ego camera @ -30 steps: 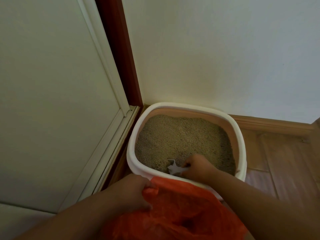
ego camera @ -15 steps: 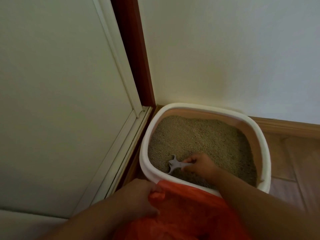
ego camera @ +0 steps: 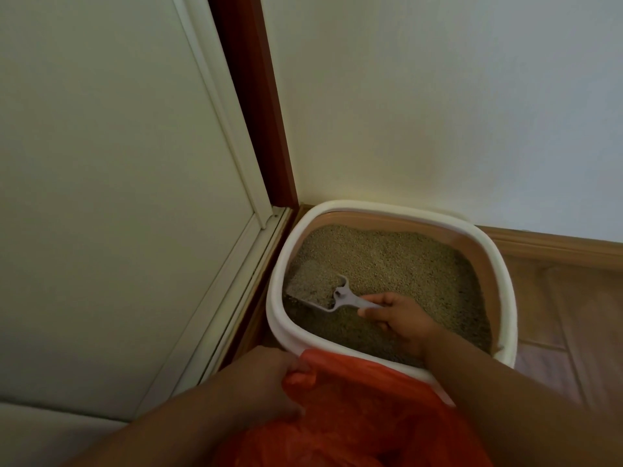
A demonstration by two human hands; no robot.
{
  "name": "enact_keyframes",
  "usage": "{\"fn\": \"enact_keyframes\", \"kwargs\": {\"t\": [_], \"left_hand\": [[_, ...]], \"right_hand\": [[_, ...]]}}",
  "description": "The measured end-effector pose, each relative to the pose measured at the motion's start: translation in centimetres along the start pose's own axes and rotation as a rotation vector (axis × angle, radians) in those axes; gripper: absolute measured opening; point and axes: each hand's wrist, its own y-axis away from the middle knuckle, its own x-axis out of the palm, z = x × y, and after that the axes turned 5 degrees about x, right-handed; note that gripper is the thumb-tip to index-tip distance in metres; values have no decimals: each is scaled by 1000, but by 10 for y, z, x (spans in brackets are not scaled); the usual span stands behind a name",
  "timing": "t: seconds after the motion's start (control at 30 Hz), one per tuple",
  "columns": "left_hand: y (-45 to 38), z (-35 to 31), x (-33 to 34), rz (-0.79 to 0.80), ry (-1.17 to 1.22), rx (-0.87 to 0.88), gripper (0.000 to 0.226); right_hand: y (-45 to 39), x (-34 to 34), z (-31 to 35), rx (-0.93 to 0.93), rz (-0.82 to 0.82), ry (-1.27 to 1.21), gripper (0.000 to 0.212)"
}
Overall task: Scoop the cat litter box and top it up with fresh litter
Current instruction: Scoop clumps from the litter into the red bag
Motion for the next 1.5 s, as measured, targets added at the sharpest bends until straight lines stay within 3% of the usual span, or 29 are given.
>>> {"fn": "enact_keyframes", "kwargs": {"t": [0.3,1.03,1.33,1.5], "left_hand": [[1,-11,1,-14,-50,27,54],[-1,-38,5,-53,-166,68,70],[5,-38,4,-54,-160,80,66],[8,-38,3,-50,-169,85,62]], "right_hand": [[30,-39,6,-65,-174,91,24],[82,-68,15,-137,-243,172,23],[89,-78,13,-96,-298,226,21],[92,-88,9,1,-273,432,21]]}}
